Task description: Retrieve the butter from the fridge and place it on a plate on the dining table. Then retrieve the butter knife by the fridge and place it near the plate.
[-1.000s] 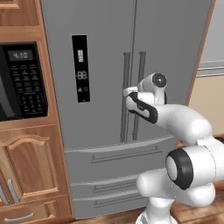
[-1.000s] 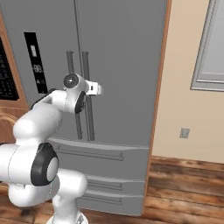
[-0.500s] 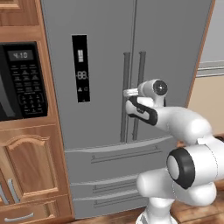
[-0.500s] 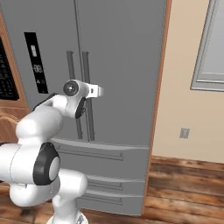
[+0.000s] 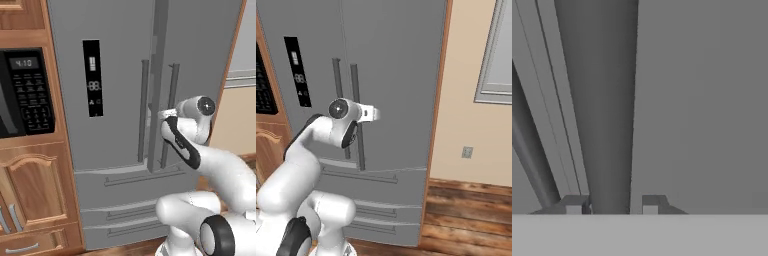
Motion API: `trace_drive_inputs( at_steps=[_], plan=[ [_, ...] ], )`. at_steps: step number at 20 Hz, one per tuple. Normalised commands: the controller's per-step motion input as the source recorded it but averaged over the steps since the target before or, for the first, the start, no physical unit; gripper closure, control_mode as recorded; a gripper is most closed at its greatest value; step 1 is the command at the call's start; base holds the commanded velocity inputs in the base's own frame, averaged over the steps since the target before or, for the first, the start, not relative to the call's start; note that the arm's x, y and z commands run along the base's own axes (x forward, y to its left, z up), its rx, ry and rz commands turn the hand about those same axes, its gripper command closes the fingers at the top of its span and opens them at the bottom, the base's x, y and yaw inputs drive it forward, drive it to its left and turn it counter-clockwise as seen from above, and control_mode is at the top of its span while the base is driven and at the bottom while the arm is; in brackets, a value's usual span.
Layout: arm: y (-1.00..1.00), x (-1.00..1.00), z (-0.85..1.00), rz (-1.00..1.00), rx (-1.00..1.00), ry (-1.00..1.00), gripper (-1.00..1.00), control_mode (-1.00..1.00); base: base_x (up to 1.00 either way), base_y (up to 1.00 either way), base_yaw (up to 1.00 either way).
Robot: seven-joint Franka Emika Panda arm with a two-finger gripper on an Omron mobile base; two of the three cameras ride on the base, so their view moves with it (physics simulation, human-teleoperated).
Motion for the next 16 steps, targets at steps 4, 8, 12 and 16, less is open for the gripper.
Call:
trace_drive_inputs(
  at_steps=[4, 8, 12, 16],
  plan=[
    [-1.0, -1.0, 0.44, 0.05, 0.14, 0.04, 1.0, -1.0, 0.0, 0.0, 0.0],
    [-1.0, -1.0, 0.41, 0.06, 0.28, 0.16, 1.0, -1.0, 0.0, 0.0, 0.0],
    [-1.0, -1.0, 0.35, 0.06, 0.21, 0.1, 1.0, -1.0, 0.0, 0.0, 0.0],
    [-1.0, -1.0, 0.15, 0.06, 0.14, 0.15, 1.0, -1.0, 0.0, 0.0, 0.0]
  ],
)
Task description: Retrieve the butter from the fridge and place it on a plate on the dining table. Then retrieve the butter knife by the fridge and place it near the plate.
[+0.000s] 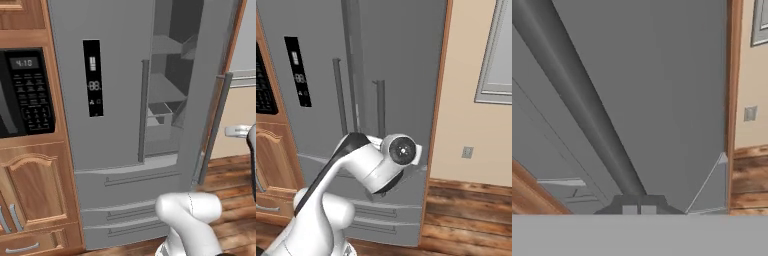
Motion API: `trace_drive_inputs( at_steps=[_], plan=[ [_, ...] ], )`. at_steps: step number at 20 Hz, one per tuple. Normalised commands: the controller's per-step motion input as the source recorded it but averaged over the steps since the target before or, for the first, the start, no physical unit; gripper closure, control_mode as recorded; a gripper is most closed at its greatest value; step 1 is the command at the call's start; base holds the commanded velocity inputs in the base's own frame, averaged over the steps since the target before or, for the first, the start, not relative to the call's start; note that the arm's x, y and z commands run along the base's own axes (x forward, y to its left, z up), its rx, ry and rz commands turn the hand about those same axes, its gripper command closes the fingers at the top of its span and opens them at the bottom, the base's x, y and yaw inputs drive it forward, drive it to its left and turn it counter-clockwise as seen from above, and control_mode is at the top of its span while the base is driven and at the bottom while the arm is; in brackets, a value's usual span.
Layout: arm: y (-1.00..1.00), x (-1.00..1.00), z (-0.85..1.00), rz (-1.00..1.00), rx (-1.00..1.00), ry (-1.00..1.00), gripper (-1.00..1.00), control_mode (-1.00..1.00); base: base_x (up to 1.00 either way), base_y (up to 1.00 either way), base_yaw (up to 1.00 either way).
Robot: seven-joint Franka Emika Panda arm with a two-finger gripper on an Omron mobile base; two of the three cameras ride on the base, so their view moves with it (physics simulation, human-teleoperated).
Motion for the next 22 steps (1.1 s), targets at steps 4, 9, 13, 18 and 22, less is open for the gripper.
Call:
trace_drive_inputs(
  at_steps=[4, 9, 13, 18, 22],
  plan=[
    [-1.0, -1.0, 0.18, 0.04, 0.04, 0.2, 1.0, -1.0, 0.0, 0.0, 0.0],
    [-0.17, -0.94, 0.18, -0.13, -0.15, 0.11, 1.0, -1.0, 0.0, 0.0, 0.0],
    [0.98, -0.34, 0.49, -0.13, -0.4, 0.1, 1.0, -1.0, 0.0, 0.0, 0.0],
    [1.0, 0.0, 0.5, -0.11, -0.49, 0.04, -1.0, -1.0, 0.0, 0.0, 0.0],
    [1.0, 0.13, 0.51, -0.06, -0.49, 0.16, -1.0, -1.0, 0.0, 0.0, 0.0]
  ],
)
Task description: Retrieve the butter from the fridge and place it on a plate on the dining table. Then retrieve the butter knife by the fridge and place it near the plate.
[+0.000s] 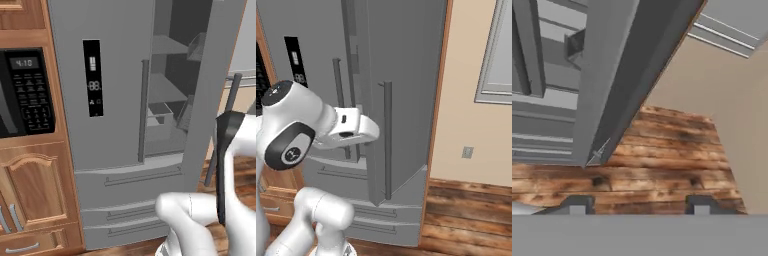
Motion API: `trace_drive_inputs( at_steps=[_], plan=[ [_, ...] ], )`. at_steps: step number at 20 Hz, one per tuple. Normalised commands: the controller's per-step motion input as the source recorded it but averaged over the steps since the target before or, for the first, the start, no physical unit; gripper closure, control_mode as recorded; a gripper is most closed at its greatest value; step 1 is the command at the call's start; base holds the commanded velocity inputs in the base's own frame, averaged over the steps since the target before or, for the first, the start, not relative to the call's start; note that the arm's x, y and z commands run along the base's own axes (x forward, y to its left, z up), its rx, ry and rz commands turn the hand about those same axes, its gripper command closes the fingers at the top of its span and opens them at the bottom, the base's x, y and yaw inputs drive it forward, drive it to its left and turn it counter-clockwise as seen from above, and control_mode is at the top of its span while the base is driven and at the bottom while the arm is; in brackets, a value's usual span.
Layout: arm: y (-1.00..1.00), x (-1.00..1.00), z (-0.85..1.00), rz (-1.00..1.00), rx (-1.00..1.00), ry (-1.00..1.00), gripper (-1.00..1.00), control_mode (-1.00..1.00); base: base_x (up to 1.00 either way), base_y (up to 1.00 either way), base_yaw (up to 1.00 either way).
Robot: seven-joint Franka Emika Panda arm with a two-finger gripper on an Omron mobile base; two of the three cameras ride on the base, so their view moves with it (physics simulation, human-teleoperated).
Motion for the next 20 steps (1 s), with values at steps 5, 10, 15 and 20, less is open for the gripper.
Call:
trace_drive_inputs(
  at_steps=[5, 10, 15, 20],
  plan=[
    [0.99, 0.08, 0.52, -0.02, -0.45, 0.2, -1.0, -1.0, 0.0, 0.0, 0.0],
    [1.0, 0.57, 0.04, 0.0, -0.48, 0.22, -1.0, -1.0, 0.0, 0.0, 0.0],
    [0.6, 0.66, 0.0, 0.0, -0.38, 0.08, -1.0, -1.0, 0.0, 0.0, 0.0],
    [-0.14, 0.84, 0.0, 0.08, -0.06, 0.13, -1.0, -1.0, 0.0, 0.0, 0.0]
  ],
)
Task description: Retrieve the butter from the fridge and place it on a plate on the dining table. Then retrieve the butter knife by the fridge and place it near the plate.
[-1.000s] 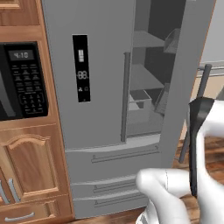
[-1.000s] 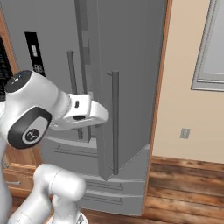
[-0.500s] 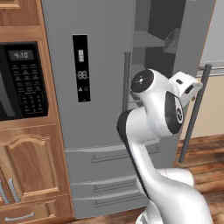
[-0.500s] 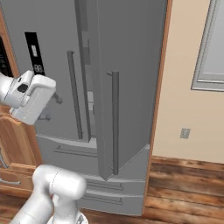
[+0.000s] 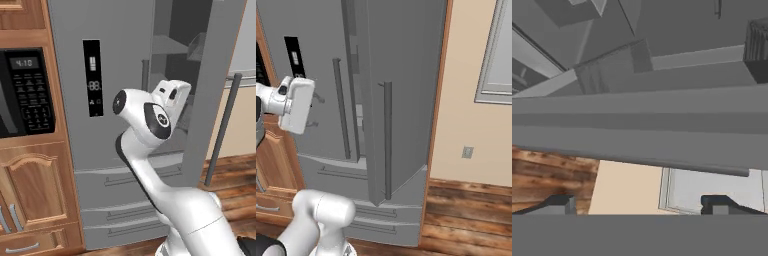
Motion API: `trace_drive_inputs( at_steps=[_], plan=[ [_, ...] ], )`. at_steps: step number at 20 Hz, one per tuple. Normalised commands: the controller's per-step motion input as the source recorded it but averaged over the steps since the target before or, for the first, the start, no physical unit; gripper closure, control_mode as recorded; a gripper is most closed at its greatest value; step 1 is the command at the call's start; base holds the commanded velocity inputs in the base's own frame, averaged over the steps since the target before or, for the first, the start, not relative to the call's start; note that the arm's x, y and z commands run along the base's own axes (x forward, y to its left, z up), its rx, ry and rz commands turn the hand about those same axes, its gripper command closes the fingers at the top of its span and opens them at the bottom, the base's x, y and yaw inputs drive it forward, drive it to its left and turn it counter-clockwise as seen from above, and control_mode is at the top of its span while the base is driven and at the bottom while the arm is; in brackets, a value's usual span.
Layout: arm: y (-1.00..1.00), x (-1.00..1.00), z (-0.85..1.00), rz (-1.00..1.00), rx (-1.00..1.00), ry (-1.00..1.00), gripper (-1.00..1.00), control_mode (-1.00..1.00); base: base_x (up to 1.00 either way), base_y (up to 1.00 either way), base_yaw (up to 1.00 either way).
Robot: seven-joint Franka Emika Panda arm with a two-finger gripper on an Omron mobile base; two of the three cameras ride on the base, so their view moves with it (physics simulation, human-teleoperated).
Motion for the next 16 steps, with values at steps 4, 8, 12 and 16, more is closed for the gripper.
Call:
trace_drive_inputs(
  at_steps=[4, 8, 12, 16],
  plan=[
    [-0.31, 0.88, 0.0, 0.06, 0.1, 0.06, -1.0, -1.0, 0.0, 0.0, 0.0],
    [-0.15, 0.66, -0.02, 0.02, 0.02, 0.05, -1.0, -1.0, 0.0, 0.0, 0.0],
    [-0.23, 0.23, -0.03, 0.0, 0.0, 0.03, -1.0, -1.0, 0.0, 0.0, 0.0],
    [-0.83, -0.23, 0.0, 0.0, 0.0, 0.0, -1.0, -1.0, 0.0, 0.0, 0.0]
  ],
)
